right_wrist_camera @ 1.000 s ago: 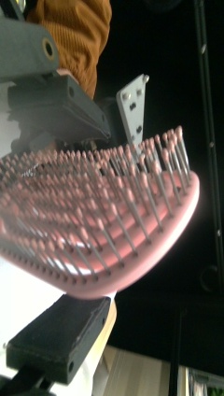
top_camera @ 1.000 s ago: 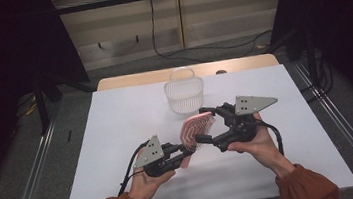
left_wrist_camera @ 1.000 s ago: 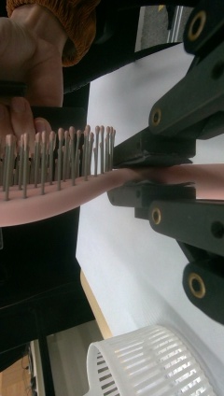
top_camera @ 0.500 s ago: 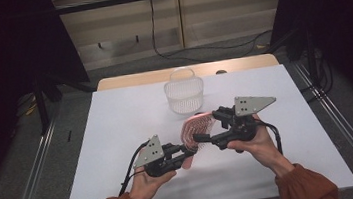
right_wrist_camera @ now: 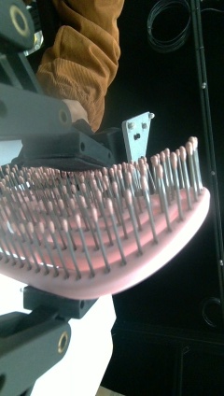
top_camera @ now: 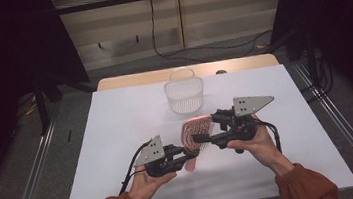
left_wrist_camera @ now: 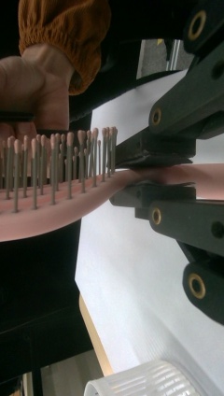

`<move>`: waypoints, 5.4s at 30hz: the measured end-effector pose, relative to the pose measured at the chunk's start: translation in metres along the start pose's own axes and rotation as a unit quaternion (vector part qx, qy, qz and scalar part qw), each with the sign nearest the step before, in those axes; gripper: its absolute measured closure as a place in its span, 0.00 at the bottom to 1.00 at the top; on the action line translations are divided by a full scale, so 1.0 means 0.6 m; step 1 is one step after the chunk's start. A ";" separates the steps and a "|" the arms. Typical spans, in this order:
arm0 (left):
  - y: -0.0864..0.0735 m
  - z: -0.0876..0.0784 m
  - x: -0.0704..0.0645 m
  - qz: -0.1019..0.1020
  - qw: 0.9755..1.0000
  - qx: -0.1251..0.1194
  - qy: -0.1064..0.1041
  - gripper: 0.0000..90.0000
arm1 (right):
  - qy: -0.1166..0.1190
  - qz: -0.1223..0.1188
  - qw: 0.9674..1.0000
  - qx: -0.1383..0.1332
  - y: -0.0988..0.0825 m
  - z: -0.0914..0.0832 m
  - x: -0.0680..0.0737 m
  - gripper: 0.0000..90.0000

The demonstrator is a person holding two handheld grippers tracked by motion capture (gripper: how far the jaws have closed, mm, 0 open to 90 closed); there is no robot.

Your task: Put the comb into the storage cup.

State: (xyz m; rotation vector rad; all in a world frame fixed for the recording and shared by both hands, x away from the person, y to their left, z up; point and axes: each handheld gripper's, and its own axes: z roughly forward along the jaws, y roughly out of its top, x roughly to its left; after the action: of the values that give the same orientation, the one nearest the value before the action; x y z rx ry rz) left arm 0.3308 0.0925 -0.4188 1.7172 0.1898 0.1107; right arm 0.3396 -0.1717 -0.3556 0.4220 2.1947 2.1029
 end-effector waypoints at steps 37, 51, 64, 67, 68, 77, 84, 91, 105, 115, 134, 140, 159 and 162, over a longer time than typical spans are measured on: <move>-0.001 0.007 0.001 0.021 0.999 0.004 0.027 0.65 | -0.032 -0.008 0.999 0.006 0.009 0.001 0.007 0.72; 0.000 0.004 0.003 0.014 0.998 0.007 0.057 0.36 | -0.053 -0.009 0.999 0.001 0.015 -0.008 0.005 0.72; 0.008 -0.017 0.000 0.016 0.993 -0.004 0.117 0.08 | -0.079 -0.007 0.997 -0.006 0.018 -0.018 0.002 0.72; 0.005 -0.022 0.003 0.003 0.992 -0.012 0.129 0.07 | -0.085 -0.004 0.996 -0.011 0.019 -0.020 0.002 0.72; 0.005 -0.025 0.006 0.000 0.991 -0.009 0.131 0.06 | -0.086 -0.004 0.996 -0.011 0.020 -0.021 0.001 0.72; 0.008 -0.041 0.012 -0.041 0.984 -0.022 0.173 0.04 | -0.103 -0.004 0.995 -0.015 0.022 -0.027 0.002 0.72; 0.013 -0.059 0.017 -0.050 0.980 -0.032 0.192 0.05 | -0.127 -0.003 0.992 -0.026 0.024 -0.035 -0.002 0.72; 0.016 -0.077 0.015 -0.049 0.975 -0.040 0.212 0.04 | -0.137 -0.005 0.990 -0.025 0.026 -0.039 -0.003 0.72; 0.008 -0.122 0.004 -0.035 0.966 -0.030 0.254 0.05 | -0.164 -0.003 0.986 -0.030 0.029 -0.042 -0.011 0.72; 0.001 -0.167 0.017 -0.031 0.957 -0.023 0.286 0.04 | -0.182 -0.006 0.983 -0.037 0.039 -0.044 -0.022 0.72; -0.034 -0.248 0.017 -0.043 0.945 -0.022 0.323 0.02 | -0.208 -0.007 0.977 -0.039 0.063 -0.039 -0.046 0.72; -0.045 -0.253 0.013 -0.041 0.937 -0.022 0.347 0.01 | -0.211 -0.003 0.976 -0.052 0.065 -0.033 -0.053 0.72; -0.051 -0.255 -0.003 -0.040 0.935 -0.034 0.351 0.03 | -0.231 -0.023 0.970 -0.072 0.102 -0.029 -0.072 0.72; -0.052 -0.257 -0.001 -0.041 0.934 -0.036 0.353 0.03 | -0.237 -0.024 0.968 -0.073 0.108 -0.030 -0.078 0.72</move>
State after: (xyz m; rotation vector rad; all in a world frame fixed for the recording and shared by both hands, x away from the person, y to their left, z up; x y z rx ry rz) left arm 0.3002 0.2470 -0.4255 1.5313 0.7764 0.6682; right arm 0.3896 -0.1992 -0.2966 0.7578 1.7516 1.8735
